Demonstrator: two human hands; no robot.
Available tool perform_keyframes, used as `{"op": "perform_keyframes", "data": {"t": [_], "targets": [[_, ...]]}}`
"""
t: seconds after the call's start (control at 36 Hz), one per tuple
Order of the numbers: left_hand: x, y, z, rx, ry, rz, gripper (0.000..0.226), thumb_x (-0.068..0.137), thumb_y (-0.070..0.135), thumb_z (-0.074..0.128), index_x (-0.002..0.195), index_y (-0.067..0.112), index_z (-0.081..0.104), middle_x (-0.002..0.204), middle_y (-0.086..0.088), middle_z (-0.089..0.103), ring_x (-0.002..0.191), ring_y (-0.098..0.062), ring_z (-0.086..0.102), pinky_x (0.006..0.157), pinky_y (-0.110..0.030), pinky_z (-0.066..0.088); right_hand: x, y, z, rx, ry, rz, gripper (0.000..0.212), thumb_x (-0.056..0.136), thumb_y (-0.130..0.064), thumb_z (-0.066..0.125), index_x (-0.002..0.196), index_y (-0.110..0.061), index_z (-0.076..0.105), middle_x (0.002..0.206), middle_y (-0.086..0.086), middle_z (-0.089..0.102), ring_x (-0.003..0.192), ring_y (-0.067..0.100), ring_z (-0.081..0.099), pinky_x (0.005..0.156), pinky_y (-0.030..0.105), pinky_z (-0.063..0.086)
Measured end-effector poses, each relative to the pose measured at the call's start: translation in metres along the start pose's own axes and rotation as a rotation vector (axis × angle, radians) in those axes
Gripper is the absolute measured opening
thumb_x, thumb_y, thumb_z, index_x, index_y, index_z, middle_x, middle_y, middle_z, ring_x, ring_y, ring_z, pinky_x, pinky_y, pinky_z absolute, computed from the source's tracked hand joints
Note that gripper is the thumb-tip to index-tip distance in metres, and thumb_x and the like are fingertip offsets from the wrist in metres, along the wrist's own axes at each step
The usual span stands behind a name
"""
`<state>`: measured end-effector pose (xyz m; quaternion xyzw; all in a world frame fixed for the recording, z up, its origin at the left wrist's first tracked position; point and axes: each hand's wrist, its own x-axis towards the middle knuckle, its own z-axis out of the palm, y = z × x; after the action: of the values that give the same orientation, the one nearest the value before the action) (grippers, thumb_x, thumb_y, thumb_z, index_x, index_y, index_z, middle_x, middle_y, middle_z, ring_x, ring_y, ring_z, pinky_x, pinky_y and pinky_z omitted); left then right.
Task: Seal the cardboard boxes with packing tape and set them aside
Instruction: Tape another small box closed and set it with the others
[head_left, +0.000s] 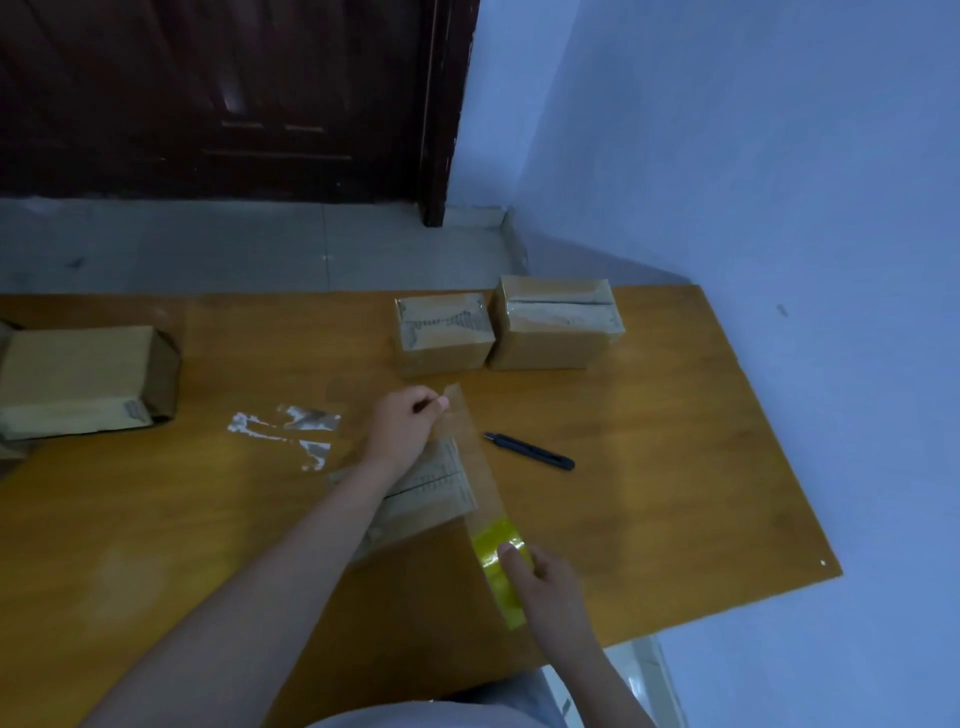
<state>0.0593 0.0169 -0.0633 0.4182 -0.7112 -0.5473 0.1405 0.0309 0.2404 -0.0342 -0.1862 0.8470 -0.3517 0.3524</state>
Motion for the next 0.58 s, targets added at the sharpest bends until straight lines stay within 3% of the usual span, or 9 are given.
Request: {"op": "perform_keyframes", "data": {"t": [0.14,0.39,0.47,0.58], "targets": [[0.001,-0.003,0.001,0.075,-0.024,0.064,0.019,0.092,0.020,0.061,0.082,0.008,0.071,0.077,-0.005,0.065,0.076,-0.021,0.059,0.072,-0.038,0.046,-0.003,0.007,0.004,-0.006,0.009,0.019,0.053,0.092,-0.029,0.057,0.044,-0.026,0.036,0.044,-0.009,0.024,0.046,0.005,0.023,0.051,0.026,0.018],[-0.003,-0.002,0.003,0.162,-0.035,0.064,0.020,0.093,0.022,0.059,0.085,0.008,0.072,0.084,-0.003,0.065,0.081,-0.018,0.059,0.073,-0.033,0.045,-0.004,0.019,0.013,-0.028,0.043,0.047,0.048,0.092,-0.030,0.057,0.052,-0.022,0.031,0.045,-0.009,0.027,0.050,0.007,0.026,0.055,0.031,0.022],[-0.005,0.001,0.003,0.196,-0.054,0.031,0.022,0.094,0.023,0.057,0.087,0.008,0.072,0.086,-0.004,0.067,0.082,-0.019,0.059,0.076,-0.036,0.047,0.000,0.025,0.016,-0.050,0.034,0.068,0.050,0.092,-0.030,0.057,0.050,-0.021,0.031,0.041,-0.008,0.030,0.048,0.006,0.027,0.055,0.031,0.022],[-0.003,0.001,0.005,0.229,-0.101,-0.100,0.022,0.094,0.026,0.058,0.090,0.011,0.074,0.090,-0.003,0.069,0.082,-0.019,0.060,0.067,-0.030,0.043,0.010,0.028,0.021,-0.034,-0.040,0.137,0.046,0.092,-0.034,0.056,0.047,-0.024,0.048,0.039,-0.010,0.037,0.044,0.003,0.031,0.052,0.030,0.025]]}}
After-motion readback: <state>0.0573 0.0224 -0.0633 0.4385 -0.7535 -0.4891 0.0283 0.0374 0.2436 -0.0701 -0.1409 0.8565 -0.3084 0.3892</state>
